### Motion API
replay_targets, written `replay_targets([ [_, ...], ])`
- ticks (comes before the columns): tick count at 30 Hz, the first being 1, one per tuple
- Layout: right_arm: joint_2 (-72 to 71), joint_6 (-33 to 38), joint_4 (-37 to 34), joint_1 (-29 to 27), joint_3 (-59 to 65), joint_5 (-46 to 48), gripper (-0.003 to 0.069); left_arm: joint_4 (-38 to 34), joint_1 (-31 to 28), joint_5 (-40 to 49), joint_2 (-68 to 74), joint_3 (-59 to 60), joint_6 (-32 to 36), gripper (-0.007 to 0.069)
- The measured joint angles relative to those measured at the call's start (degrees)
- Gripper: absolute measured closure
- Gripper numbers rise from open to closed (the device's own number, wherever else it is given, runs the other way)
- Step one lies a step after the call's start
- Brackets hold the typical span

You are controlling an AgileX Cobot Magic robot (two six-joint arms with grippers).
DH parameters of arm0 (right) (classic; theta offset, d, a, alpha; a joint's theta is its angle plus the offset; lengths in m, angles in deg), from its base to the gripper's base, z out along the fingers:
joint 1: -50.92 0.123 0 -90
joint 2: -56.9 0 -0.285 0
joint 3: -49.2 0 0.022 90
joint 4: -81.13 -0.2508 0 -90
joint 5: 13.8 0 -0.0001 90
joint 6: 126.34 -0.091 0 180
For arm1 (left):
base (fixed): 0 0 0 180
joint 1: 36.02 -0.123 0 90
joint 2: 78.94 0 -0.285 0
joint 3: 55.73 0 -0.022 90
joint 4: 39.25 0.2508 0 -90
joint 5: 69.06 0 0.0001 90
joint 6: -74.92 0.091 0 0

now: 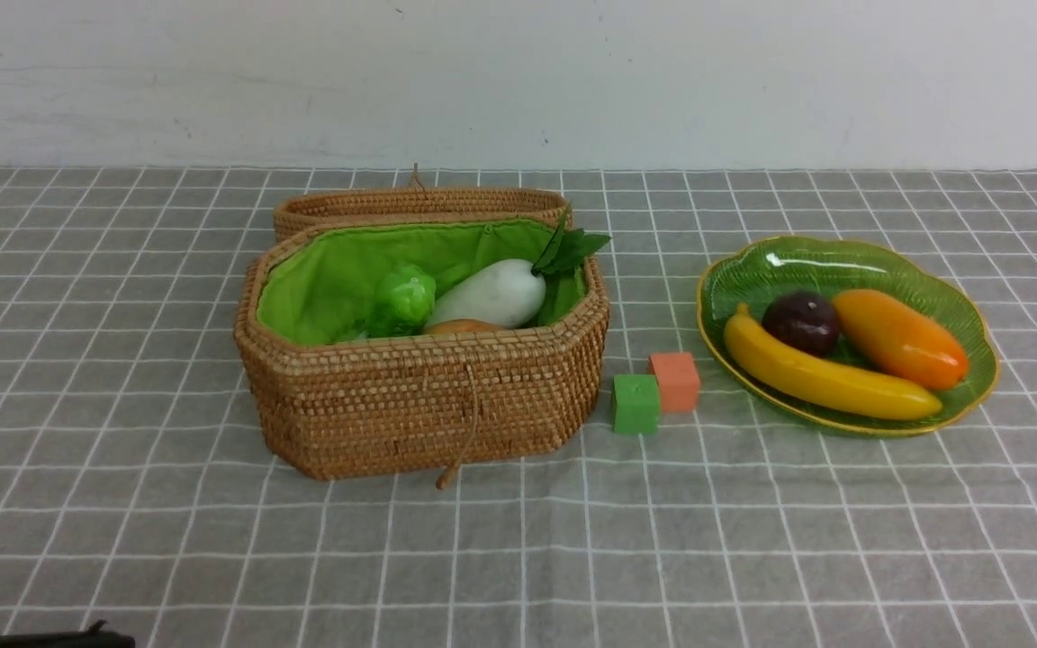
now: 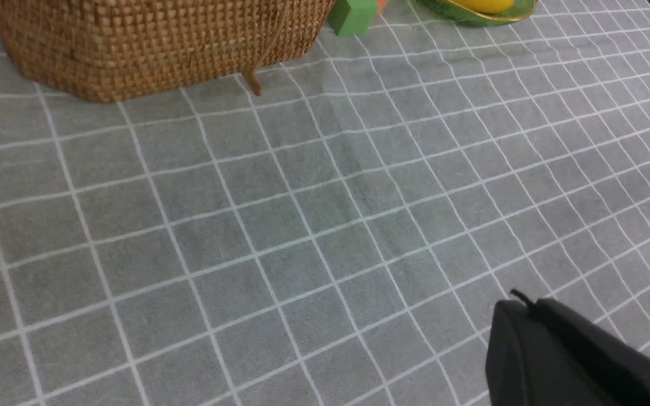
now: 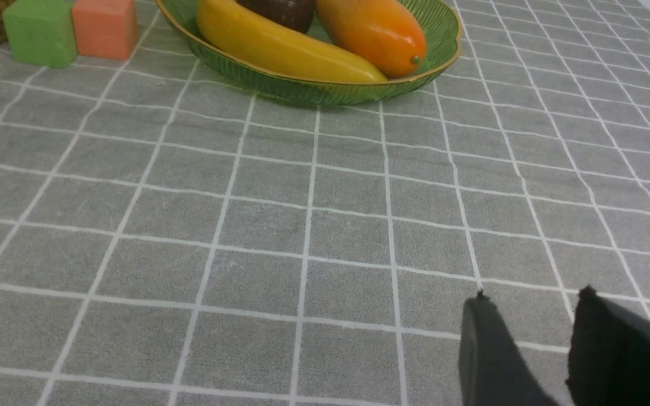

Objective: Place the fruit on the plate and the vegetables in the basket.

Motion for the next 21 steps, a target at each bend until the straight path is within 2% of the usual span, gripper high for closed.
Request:
replay_targets([
  [6,0.0,0.0,0.1,0.0,0.0,0.0,0.0426,2.6,0.0,-2.7,0.0,1.1,0.0,0.0638],
  [8,0.0,0.0,0.1,0.0,0.0,0.0,0.0424,6.9,-0.8,-6.5,-0.1,1.9,0.0,0.0638],
  [11,0.0,0.0,0.1,0.0,0.0,0.0,0.0421,12.9,-6.7,-18.5,-2.2,4.6,0.0,0.0638],
  [12,0.0,0.0,0.1,0.0,0.0,0.0,0.0421,13.6,-9.7,-21.4,-3.3,5.5,0.0,0.0638],
  [13,0.0,0.0,0.1,0.0,0.0,0.0,0.0421,13.6,-10.3,-22.7,-3.6,6.0,0.0,0.0638],
  [14,0.0,0.0,0.1,0.0,0.0,0.0,0.0421,13.3,-17.2,-28.7,-6.6,8.9,0.0,0.0638],
  [15,0.0,0.0,0.1,0.0,0.0,0.0,0.0421,12.7,-20.0,-30.2,-8.1,9.9,0.0,0.0638],
  [16,0.0,0.0,0.1,0.0,0.0,0.0,0.0421,12.7,-20.0,-30.6,-8.1,10.2,0.0,0.0638],
  [17,0.0,0.0,0.1,0.0,0.0,0.0,0.0421,11.3,-25.8,-33.5,-11.4,12.9,0.0,0.0638],
  [18,0.0,0.0,0.1,0.0,0.0,0.0,0.0421,10.9,-28.7,-34.3,-13.1,14.2,0.0,0.0638],
  [21,0.0,0.0,0.1,0.0,0.0,0.0,0.0421,10.3,-33.6,-35.2,-16.2,17.1,0.0,0.0638],
])
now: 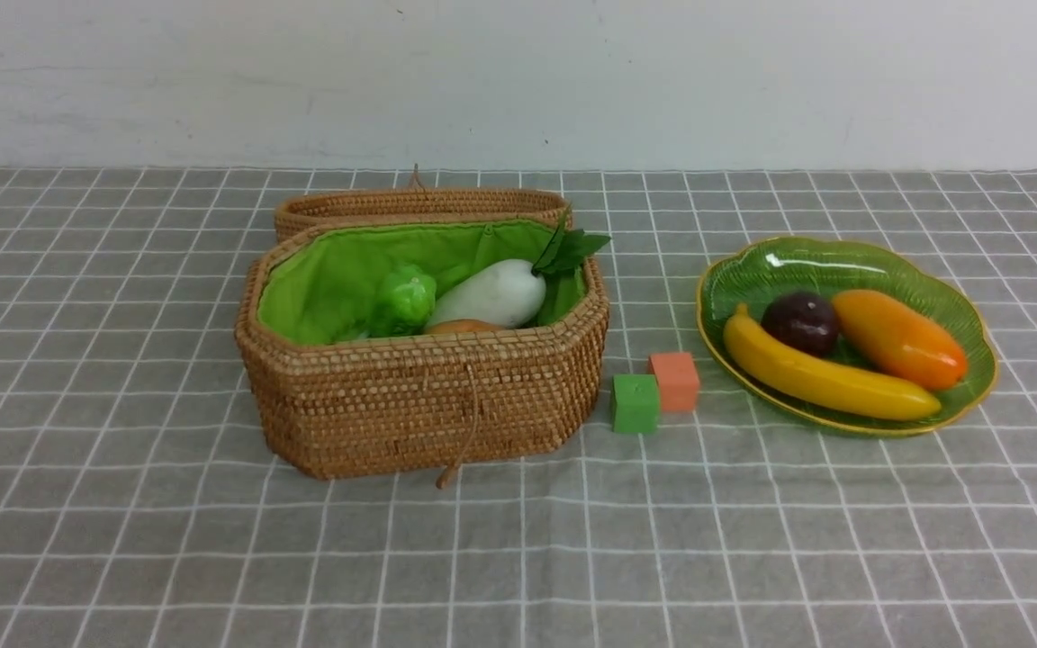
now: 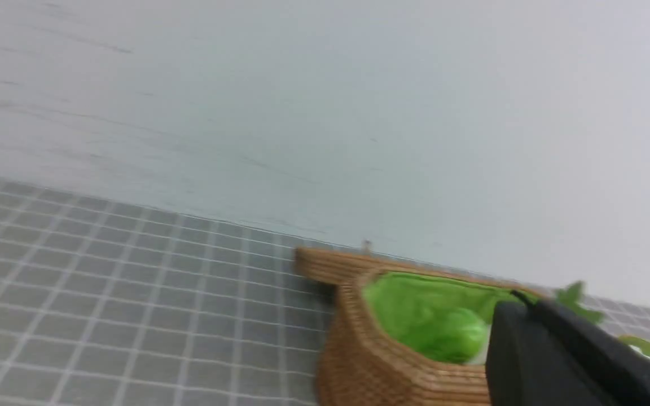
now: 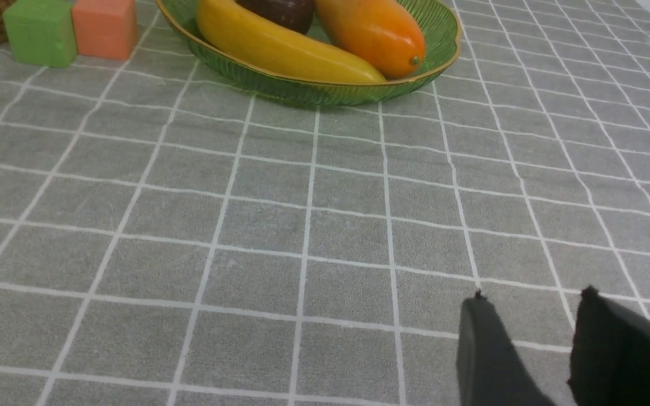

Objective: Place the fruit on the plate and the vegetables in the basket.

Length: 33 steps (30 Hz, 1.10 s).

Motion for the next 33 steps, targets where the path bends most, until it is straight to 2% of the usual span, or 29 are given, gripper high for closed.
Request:
replay_targets([
  [3,0.0,0.0,0.0,0.0,0.0,0.0,0.0421,-0.5,-4.1,-0.2,-5.7,5.3,0.0,0.0638],
  [9,0.0,0.0,0.0,0.0,0.0,0.0,0.0421,-4.1,-4.4,-0.6,-11.1,17.2,0.0,0.0636],
  [11,0.0,0.0,0.0,0.0,0.0,0.0,0.0421,-5.1,-4.4,2.0,-11.1,20.1,0.0,0.0634],
  [13,0.0,0.0,0.0,0.0,0.0,0.0,0.0421,-5.4,-4.4,8.6,-11.1,20.8,-0.1,0.0634],
  [16,0.0,0.0,0.0,0.0,0.0,0.0,0.0421,-5.7,-4.4,12.0,-11.1,21.1,-0.4,0.0633],
  [33,0.0,0.0,0.0,0.0,0.0,0.0,0.0421,-6.1,-4.4,12.6,-11.1,21.1,-0.6,0.0619],
])
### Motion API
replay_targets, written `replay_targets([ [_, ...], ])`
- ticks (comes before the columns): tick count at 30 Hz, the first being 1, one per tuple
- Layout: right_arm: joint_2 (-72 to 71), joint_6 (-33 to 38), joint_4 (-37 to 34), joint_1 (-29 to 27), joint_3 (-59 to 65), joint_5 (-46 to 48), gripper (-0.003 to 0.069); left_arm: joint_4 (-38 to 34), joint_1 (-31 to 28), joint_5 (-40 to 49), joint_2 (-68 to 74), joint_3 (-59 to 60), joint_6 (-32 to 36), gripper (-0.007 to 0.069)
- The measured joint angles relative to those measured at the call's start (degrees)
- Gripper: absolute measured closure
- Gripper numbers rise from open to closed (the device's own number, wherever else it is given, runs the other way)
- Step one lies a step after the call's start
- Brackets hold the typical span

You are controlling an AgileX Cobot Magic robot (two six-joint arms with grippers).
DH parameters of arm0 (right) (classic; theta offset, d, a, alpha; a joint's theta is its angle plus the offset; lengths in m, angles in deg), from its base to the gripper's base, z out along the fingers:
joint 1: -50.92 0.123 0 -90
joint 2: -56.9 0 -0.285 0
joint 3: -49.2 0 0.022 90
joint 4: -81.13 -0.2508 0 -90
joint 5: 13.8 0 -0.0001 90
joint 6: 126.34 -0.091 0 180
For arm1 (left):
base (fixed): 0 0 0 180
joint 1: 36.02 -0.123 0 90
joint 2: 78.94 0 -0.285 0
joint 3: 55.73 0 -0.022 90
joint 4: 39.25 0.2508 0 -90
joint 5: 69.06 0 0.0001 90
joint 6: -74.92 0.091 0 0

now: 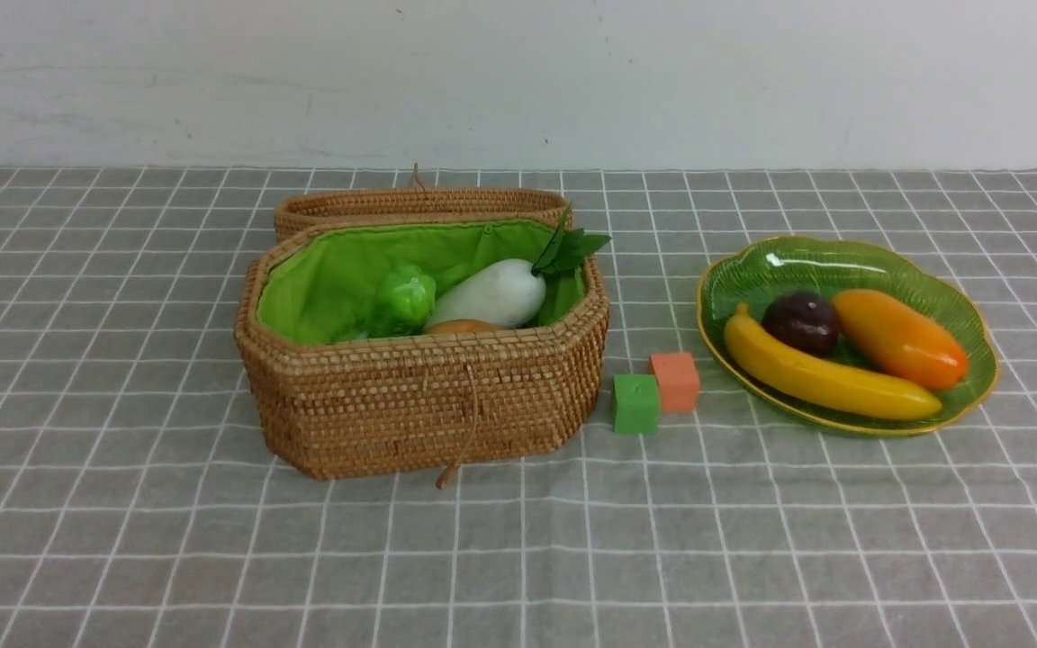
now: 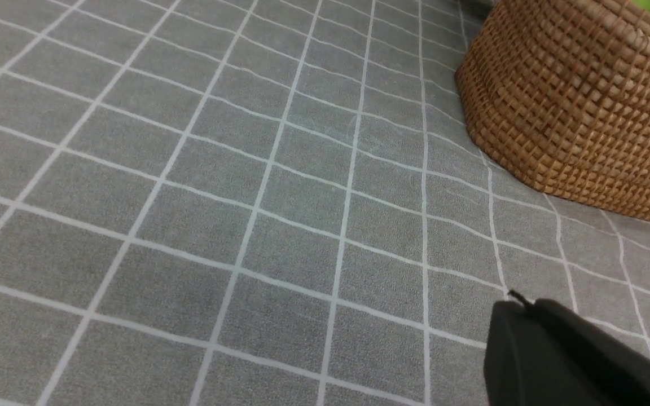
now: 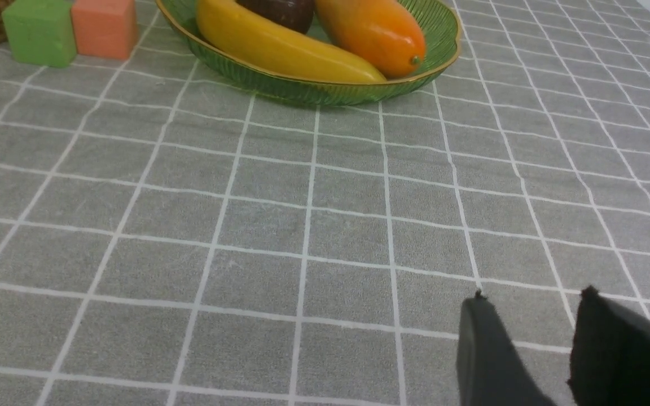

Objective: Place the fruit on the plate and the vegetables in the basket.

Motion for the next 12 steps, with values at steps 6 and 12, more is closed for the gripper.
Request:
replay_targets([
  [6,0.0,0.0,0.0,0.0,0.0,0.0,0.0421,0.0,0.0,0.1,-0.2,0.0,0.0,0.0615],
  [12,0.0,0.0,0.0,0.0,0.0,0.0,0.0421,0.0,-0.1,0.2,-0.6,0.0,0.0,0.0608],
])
